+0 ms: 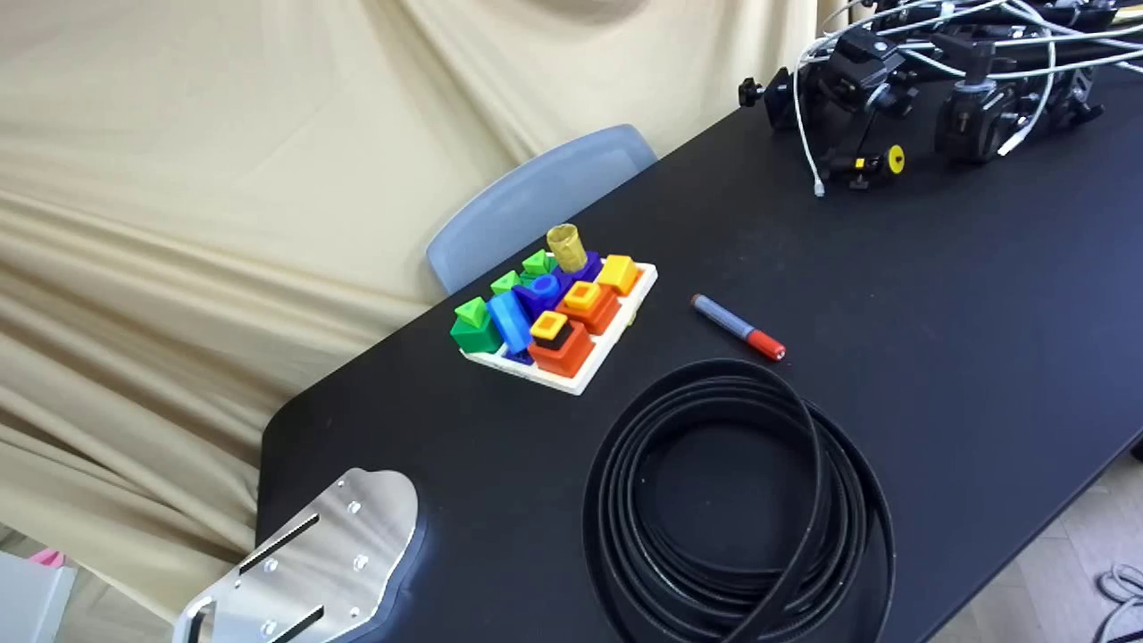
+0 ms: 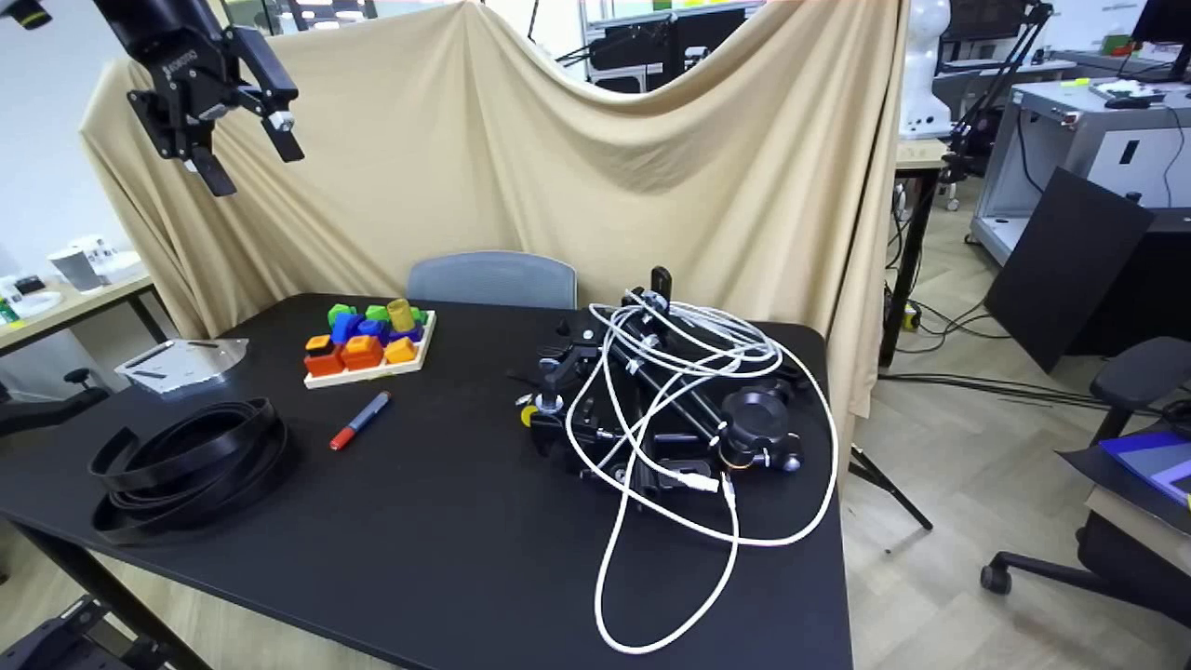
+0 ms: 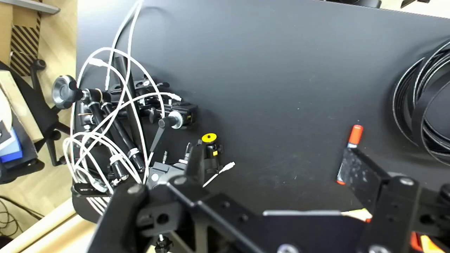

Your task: Move the marker to the right

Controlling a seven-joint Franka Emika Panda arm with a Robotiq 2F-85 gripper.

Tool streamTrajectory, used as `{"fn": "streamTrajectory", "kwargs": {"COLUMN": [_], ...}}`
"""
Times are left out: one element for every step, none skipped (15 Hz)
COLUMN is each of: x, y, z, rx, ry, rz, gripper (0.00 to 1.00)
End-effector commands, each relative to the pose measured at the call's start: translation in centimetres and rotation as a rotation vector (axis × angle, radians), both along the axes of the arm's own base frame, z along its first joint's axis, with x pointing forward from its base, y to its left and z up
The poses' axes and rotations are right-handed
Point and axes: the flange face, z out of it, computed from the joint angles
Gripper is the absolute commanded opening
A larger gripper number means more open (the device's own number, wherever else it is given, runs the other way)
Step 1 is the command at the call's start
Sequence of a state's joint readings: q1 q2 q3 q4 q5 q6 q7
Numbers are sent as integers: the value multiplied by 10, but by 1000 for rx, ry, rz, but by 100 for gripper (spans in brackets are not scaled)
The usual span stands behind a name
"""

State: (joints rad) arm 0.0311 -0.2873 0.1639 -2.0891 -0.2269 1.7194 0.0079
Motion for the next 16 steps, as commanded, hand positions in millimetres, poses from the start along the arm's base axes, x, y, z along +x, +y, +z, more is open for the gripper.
{"fn": "streamTrajectory", "kwargs": {"x": [0,0,0,0,0,0,0,0,0,0,0,0,0,-1,1,7], "y": [0,0,0,0,0,0,0,0,0,0,0,0,0,2,6,12], "z": [0,0,0,0,0,0,0,0,0,0,0,0,0,-1,-6,-14], "rx": [0,0,0,0,0,0,0,0,0,0,0,0,0,-12,-21,-26], "ry": [1,1,1,1,1,1,1,1,1,1,1,1,1,-1,1,6], "rz": [0,0,0,0,0,0,0,0,0,0,0,0,0,5,29,37], "gripper": [100,100,100,100,100,100,100,100,100,100,100,100,100,100,100,100]}}
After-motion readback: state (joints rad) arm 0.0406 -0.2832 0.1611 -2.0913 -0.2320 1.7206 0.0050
